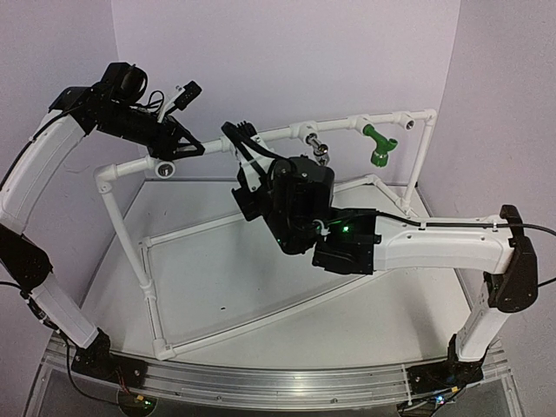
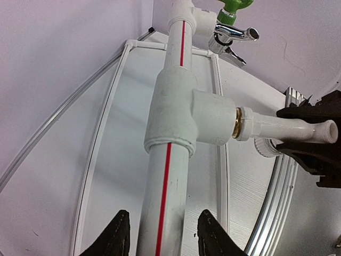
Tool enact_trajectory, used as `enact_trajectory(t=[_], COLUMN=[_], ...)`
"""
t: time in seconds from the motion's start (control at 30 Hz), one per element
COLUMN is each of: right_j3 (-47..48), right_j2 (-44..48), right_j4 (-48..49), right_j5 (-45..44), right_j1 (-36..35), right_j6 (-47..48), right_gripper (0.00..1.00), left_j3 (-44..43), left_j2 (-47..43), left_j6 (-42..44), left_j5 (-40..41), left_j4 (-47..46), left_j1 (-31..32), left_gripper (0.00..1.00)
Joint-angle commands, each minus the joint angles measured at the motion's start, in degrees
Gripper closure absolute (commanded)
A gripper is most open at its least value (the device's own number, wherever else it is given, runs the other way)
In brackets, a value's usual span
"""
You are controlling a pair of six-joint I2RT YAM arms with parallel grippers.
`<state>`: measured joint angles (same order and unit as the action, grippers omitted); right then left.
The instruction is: Install the water faucets
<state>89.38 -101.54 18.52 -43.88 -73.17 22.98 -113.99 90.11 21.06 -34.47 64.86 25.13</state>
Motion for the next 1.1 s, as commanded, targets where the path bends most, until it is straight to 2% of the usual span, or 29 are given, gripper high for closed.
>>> enact_trajectory(t=[0.0, 0.37, 0.83, 1.07], right_j3=[1.9, 1.1, -1.1, -1.2], right_j2=[1.6, -0.5, 2.5, 3.3], right_j4=[3.5, 3.8, 3.9, 3.9], right_j5=[-0.2, -1.2, 3.6, 5.0], right_j1=[1.6, 1.6, 1.6, 1.8], right_j6=[-9.5, -14.4, -35.7, -40.5], right_gripper=[1.0, 1.0, 1.0, 1.0], left_j3=[2.8, 3.1, 3.2, 3.5], left_j2=[3.1, 3.1, 3.2, 2.8], left_j6=[-0.2, -0.4, -0.8, -1.4], left_j5=[0.0, 0.0, -0.1, 0.0], left_j4=[13.0, 13.0, 12.9, 13.0], left_j1=[1.6, 1.6, 1.6, 1.6], left_gripper=[0.58, 0.58, 0.58, 0.58])
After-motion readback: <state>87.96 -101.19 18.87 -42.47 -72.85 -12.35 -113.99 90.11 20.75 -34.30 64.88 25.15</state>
